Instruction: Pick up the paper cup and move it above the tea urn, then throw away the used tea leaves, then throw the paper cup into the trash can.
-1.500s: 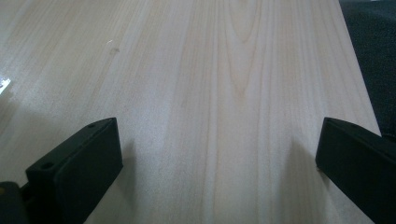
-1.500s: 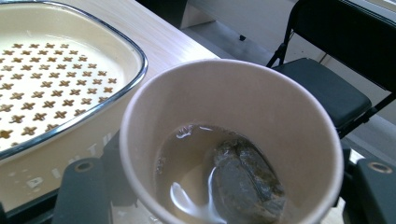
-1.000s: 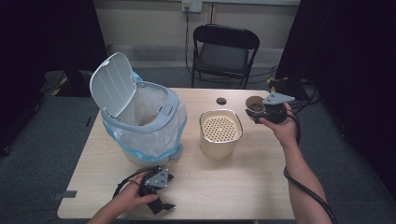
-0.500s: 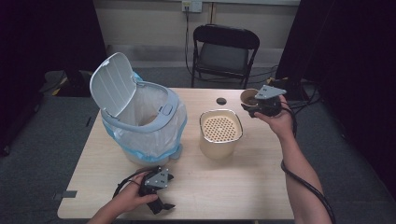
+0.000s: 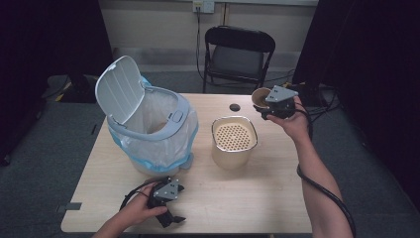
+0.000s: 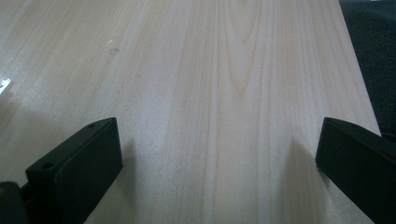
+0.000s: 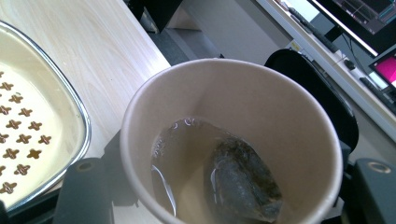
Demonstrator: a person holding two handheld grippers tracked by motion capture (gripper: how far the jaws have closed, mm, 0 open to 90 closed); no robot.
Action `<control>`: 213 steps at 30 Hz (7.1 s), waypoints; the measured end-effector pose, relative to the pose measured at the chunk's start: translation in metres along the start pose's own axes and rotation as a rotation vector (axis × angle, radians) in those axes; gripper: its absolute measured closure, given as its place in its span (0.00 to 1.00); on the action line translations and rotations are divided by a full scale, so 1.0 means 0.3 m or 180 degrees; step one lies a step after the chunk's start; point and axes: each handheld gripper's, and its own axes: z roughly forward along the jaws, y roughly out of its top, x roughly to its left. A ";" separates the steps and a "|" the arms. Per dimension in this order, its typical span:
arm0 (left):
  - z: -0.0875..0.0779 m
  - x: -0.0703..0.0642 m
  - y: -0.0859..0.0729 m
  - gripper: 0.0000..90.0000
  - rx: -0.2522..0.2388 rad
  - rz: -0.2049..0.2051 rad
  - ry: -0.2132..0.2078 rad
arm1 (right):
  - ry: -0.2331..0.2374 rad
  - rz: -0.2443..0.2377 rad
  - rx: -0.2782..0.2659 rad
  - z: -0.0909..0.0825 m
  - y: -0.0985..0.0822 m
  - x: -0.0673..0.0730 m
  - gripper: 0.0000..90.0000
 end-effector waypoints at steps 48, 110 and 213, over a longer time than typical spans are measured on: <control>0.001 0.001 -0.001 0.00 -0.0016 0.0002 -0.0016 | -0.0923 -0.3369 0.0435 -0.014 0.148 0.246 0.34; 0.000 0.000 0.000 0.00 -0.0004 0.0003 0.0001 | 0.0539 0.0463 0.0149 -0.042 0.144 0.069 0.30; 0.001 -0.002 0.000 0.00 -0.0009 -0.0018 -0.0022 | 0.1415 0.0619 -0.0155 -0.039 0.543 0.118 0.29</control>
